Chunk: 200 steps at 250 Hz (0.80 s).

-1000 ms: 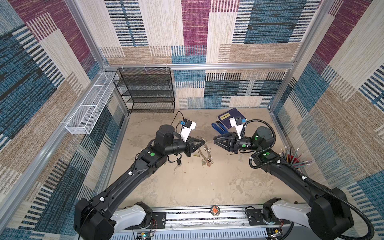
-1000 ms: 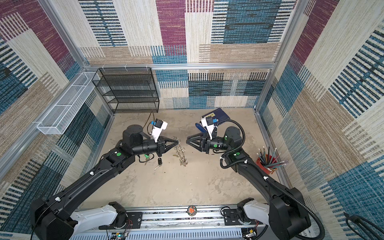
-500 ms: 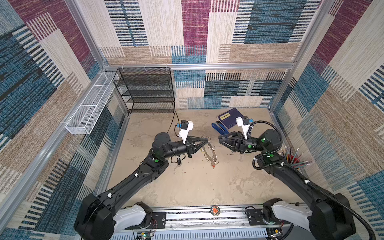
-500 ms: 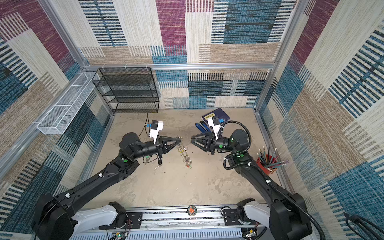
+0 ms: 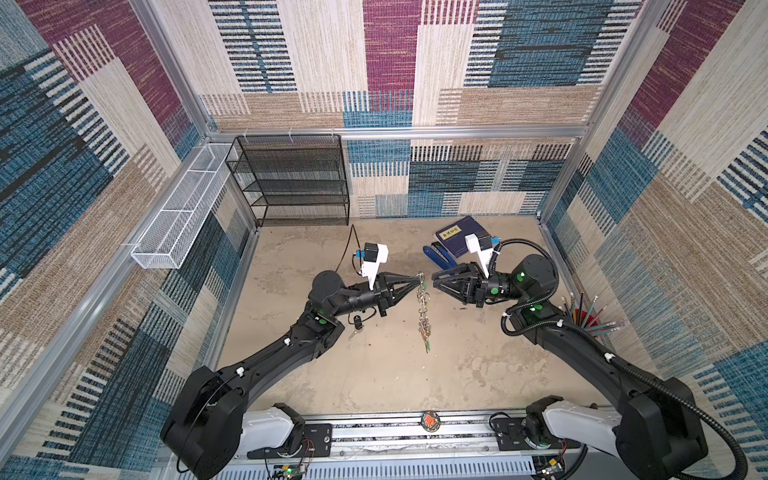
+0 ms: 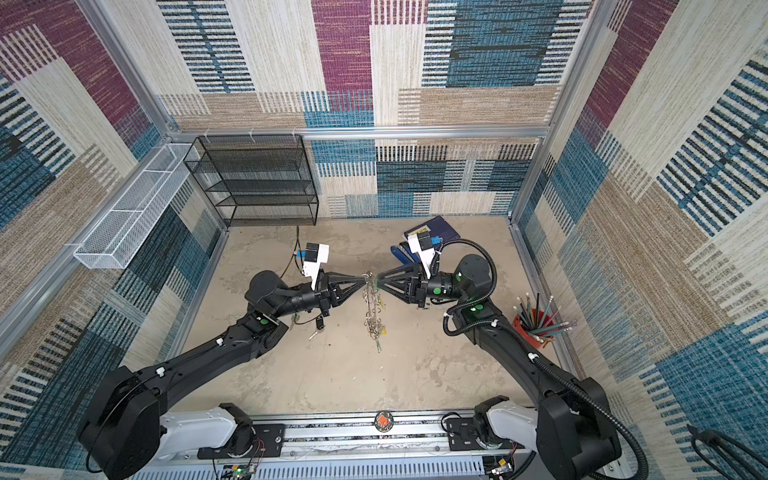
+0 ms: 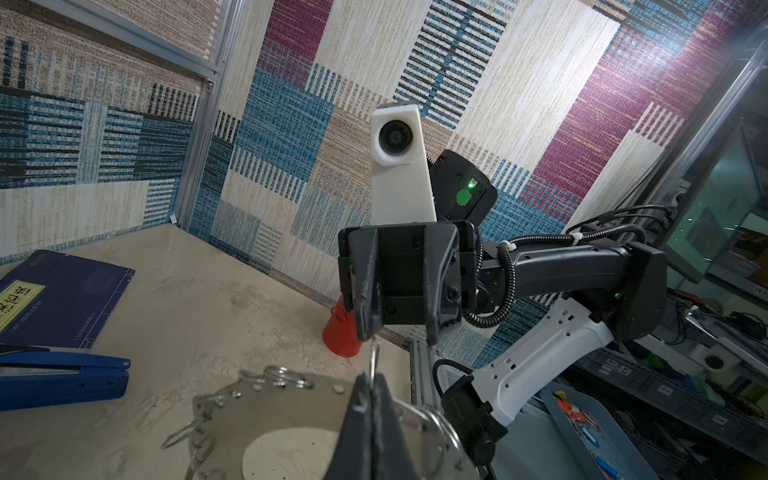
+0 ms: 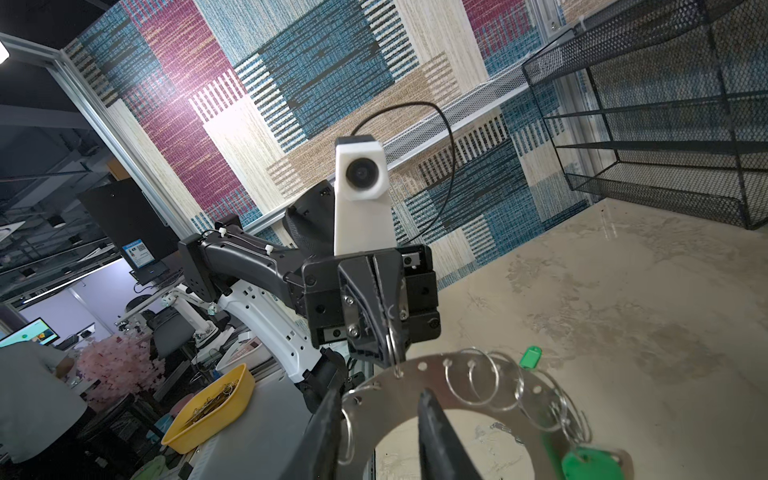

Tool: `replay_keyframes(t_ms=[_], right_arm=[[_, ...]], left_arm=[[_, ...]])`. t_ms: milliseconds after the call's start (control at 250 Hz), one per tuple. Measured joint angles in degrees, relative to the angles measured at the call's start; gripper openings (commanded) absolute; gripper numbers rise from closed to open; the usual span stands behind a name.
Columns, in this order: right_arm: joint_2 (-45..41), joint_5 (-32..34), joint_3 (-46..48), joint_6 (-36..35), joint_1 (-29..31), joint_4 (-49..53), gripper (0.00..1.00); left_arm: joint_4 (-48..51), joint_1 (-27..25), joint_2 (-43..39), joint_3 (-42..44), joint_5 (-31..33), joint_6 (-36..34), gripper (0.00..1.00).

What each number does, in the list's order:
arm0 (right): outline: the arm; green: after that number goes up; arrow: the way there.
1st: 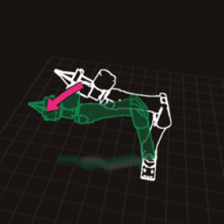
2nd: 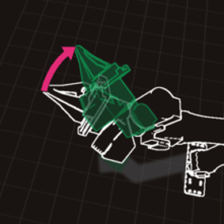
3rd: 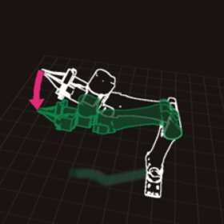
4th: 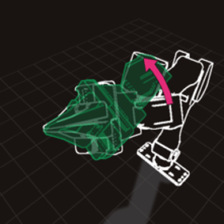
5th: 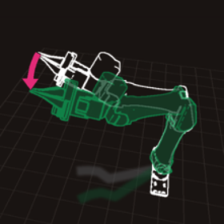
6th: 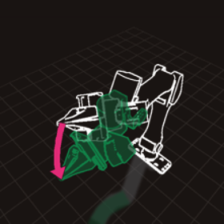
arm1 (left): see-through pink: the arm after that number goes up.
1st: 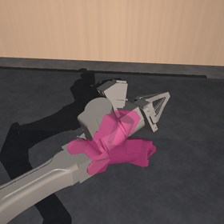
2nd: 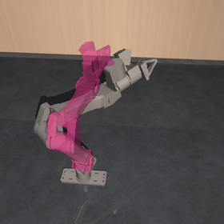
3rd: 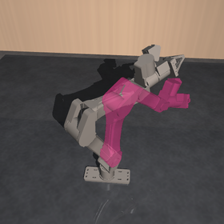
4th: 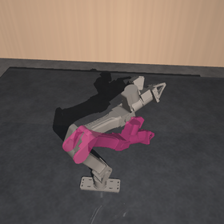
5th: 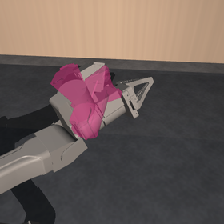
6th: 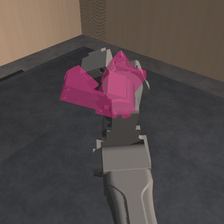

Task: Put the keys on the keyring
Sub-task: 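Release the ring from the right gripper and draw it back while the left gripper holds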

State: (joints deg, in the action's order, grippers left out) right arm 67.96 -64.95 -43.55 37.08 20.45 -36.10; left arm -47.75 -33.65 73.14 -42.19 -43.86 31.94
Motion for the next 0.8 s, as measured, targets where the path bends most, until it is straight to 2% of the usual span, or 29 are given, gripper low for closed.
replay_keyframes(t_ms=[196, 348, 456, 652, 800], right_arm=[[1.0, 0.0, -0.4, -0.9, 0.3, 0.4, 0.34], [0.9, 1.8, -0.9, -2.9, 0.3, 3.3, 0.39], [-0.1, 8.7, -2.2, -6.8, 0.3, 10.0, 0.43], [0.0, 21.2, -0.3, -10.4, 1.0, 17.8, 0.46], [4.2, 28.6, 0.1, -12.3, 5.7, 21.4, 0.46]], left_arm=[[0.1, 0.0, 0.0, 0.0, 0.0, -0.2, 0.0], [3.1, 0.3, -1.4, 0.0, 1.7, -0.7, 0.0], [9.6, 2.4, -4.4, -0.4, 5.9, -1.0, 0.0], [25.4, 10.8, -12.1, -1.3, 15.0, -0.9, 0.0], [36.8, 14.6, -19.2, -1.3, 20.5, -1.2, 0.0]])
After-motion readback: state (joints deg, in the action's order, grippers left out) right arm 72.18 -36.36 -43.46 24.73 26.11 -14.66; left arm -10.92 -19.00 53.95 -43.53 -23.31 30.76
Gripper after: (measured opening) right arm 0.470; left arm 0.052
